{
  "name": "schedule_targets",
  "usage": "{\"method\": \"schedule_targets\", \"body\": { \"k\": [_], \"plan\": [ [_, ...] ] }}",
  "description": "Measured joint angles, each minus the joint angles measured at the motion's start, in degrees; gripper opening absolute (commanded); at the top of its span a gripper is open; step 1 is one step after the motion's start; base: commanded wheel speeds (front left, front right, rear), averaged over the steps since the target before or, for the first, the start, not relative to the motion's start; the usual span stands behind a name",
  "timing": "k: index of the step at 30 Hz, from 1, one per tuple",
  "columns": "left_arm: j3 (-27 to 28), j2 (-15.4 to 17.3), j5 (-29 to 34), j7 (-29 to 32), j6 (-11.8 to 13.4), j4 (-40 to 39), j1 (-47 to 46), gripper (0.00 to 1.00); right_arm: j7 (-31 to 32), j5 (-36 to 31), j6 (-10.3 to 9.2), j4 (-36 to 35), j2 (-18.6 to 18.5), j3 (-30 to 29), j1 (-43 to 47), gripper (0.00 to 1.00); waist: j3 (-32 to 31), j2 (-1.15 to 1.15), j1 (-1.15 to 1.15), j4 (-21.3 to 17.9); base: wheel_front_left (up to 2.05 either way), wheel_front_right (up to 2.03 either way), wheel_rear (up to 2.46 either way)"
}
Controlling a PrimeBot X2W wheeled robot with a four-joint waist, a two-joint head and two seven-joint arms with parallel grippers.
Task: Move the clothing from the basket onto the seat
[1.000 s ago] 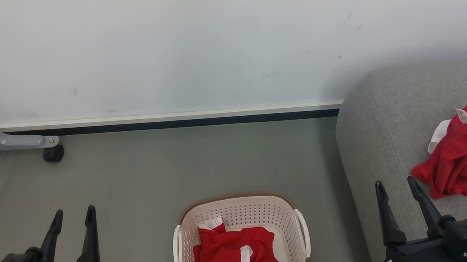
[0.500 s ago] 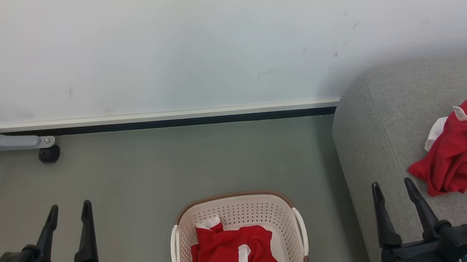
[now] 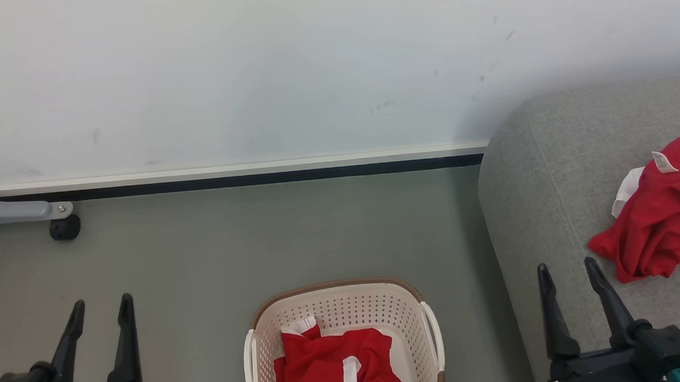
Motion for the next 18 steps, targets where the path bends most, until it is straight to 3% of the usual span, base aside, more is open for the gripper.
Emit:
{"method": "schedule_targets", "body": {
  "k": [9, 18],
  "plan": [
    [0.97, 0.05, 0.51, 0.00, -1.80, -1.16, 0.57, 1.00, -0.45, 0.09, -0.01, -0.37, 0.09, 1.33, -1.62, 1.00, 1.92, 0.00, 0.00, -1.56, 0.00, 0.00, 0.00],
    [1.08, 0.77, 0.75, 0.00, -4.90, -2.61, -1.24, 1.00, -0.55, 0.04, -1.47, -2.63, 0.12, 3.04, -3.05, 1.00, 6.24, 0.00, 0.00, -3.48, 0.00, 0.00, 0.00]
  ]
}}
